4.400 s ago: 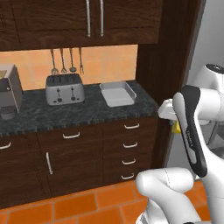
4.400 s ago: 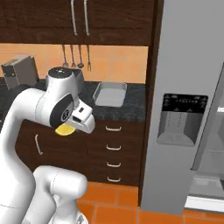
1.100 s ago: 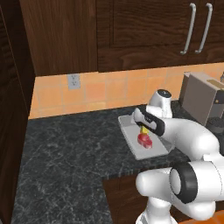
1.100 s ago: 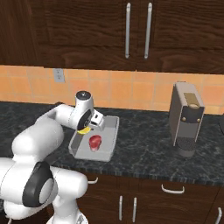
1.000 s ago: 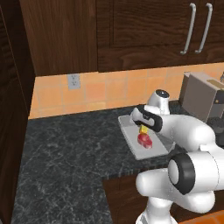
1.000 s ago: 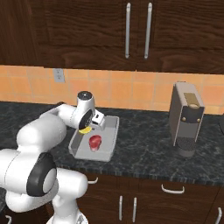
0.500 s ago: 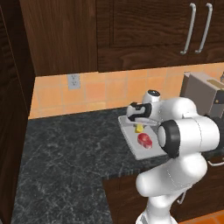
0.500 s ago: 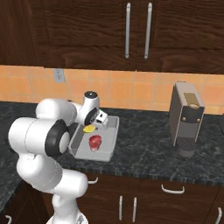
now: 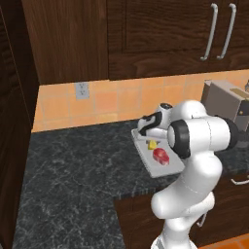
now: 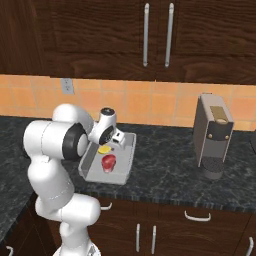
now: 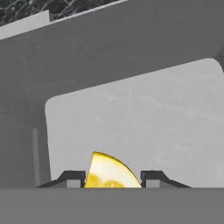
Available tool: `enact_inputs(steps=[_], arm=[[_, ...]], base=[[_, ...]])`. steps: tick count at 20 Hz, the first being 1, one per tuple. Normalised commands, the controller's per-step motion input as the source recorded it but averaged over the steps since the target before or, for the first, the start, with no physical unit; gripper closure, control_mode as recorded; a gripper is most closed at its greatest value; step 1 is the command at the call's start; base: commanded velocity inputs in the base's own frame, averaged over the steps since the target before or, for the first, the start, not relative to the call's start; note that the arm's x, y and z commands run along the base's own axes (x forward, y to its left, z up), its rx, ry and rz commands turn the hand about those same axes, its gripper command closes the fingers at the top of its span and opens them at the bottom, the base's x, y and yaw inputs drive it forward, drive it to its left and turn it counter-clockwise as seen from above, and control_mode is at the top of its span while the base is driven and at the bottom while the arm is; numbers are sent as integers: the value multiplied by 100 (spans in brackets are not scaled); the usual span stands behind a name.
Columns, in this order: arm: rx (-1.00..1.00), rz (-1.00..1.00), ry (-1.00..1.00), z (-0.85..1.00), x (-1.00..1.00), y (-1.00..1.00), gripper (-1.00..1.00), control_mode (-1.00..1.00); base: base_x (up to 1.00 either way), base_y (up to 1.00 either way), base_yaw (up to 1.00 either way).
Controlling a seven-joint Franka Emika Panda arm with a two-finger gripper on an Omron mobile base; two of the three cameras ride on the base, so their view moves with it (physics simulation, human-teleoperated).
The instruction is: Place one lemon wedge and one steak in each tupperware on the nearby counter, to pack two identical lunches.
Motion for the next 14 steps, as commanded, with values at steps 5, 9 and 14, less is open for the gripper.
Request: enact_inputs(steps=[5, 9, 14], arm=[[0, 0, 2, -31, 24, 0, 100, -100], [0, 0, 3, -18, 10, 0, -100, -100], [0, 0, 0, 11, -9, 0, -100, -100]], base=[[0, 0, 0], [0, 0, 0], [0, 0, 0]])
